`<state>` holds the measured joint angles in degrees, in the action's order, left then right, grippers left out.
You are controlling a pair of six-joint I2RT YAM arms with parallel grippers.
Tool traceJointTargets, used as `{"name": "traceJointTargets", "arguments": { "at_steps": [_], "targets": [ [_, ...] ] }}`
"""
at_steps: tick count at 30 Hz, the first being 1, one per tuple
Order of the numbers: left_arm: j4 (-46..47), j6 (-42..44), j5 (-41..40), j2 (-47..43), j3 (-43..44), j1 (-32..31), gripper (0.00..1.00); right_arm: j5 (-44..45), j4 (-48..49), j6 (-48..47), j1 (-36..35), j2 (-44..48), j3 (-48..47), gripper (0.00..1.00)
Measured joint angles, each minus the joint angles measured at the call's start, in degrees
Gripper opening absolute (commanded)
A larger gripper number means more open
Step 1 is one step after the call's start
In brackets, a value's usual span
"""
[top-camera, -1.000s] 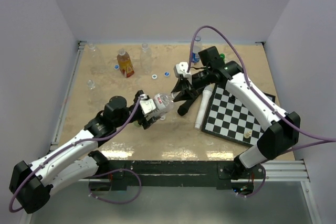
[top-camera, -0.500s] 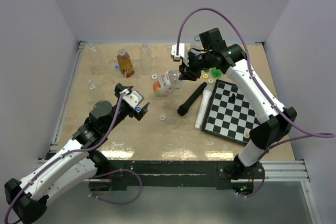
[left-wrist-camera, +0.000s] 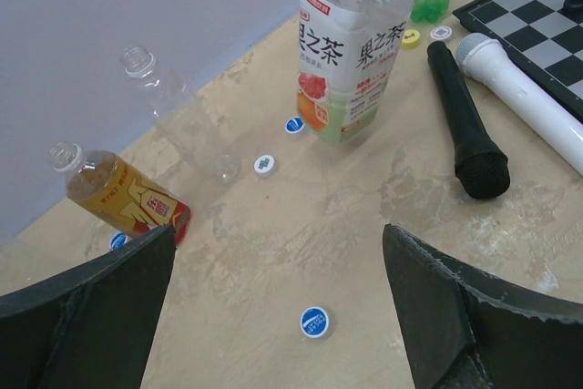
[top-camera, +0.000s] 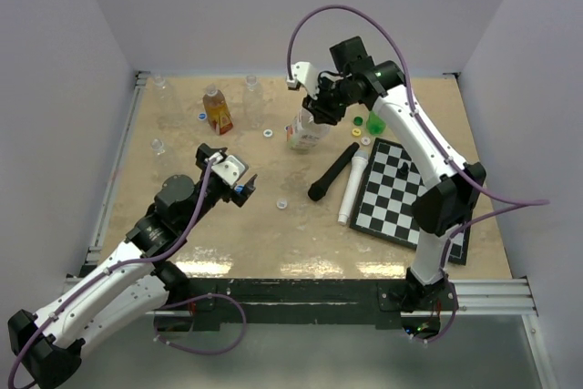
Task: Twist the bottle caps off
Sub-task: Place the plastic bottle at the center of the board.
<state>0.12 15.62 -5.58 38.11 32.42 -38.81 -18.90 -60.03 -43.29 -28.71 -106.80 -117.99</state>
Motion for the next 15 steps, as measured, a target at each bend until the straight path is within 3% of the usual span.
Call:
{"name": "traceJointTargets", "arguments": {
  "at_steps": [15],
  "targets": [
    [0.0,0.0,0.0,0.0,0.0,0.1,1.00,2.9,-4.4,0.0,0.0,-1.7,-1.3,0.10]
  ]
}}
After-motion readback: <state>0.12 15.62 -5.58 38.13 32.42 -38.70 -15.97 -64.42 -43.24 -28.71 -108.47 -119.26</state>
